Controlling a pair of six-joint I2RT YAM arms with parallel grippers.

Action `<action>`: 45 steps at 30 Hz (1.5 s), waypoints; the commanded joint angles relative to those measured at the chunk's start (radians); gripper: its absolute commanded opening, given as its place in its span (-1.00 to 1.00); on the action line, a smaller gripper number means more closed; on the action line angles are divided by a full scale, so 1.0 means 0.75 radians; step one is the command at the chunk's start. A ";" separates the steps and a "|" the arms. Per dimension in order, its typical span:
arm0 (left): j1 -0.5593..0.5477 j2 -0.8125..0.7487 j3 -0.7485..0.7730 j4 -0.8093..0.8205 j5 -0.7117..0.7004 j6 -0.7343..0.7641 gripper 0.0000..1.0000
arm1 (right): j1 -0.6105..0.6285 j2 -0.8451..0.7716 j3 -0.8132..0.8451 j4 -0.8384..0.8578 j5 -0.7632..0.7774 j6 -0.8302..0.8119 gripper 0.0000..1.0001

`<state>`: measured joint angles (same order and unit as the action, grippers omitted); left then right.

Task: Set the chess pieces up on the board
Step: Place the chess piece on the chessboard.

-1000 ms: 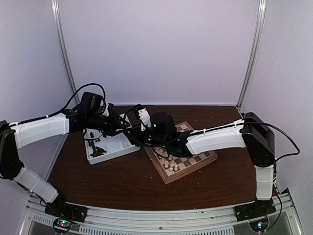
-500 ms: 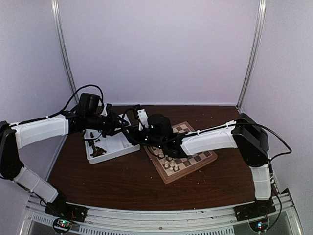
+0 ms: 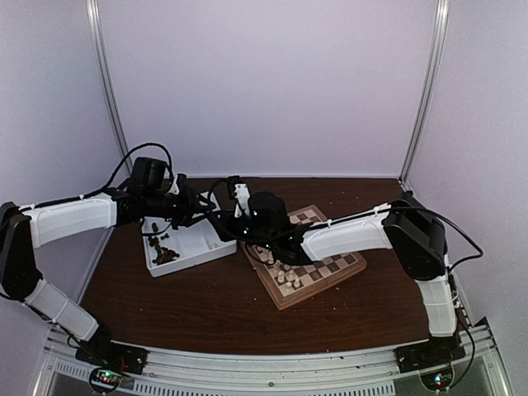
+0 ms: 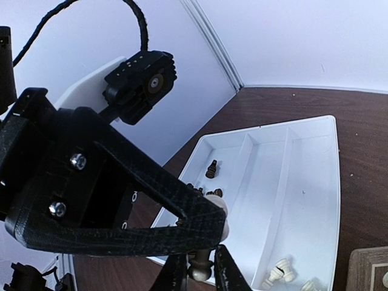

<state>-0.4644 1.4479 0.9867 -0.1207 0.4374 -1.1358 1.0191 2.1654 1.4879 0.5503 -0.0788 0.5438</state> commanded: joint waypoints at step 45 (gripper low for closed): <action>0.225 0.004 -0.037 -0.074 0.083 0.679 0.15 | -0.071 0.086 0.147 -0.191 -0.233 -0.027 -1.00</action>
<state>-0.3035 1.5112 0.9764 -0.1677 0.5125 -0.7864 0.9699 2.2166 1.5654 0.4229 -0.2016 0.5449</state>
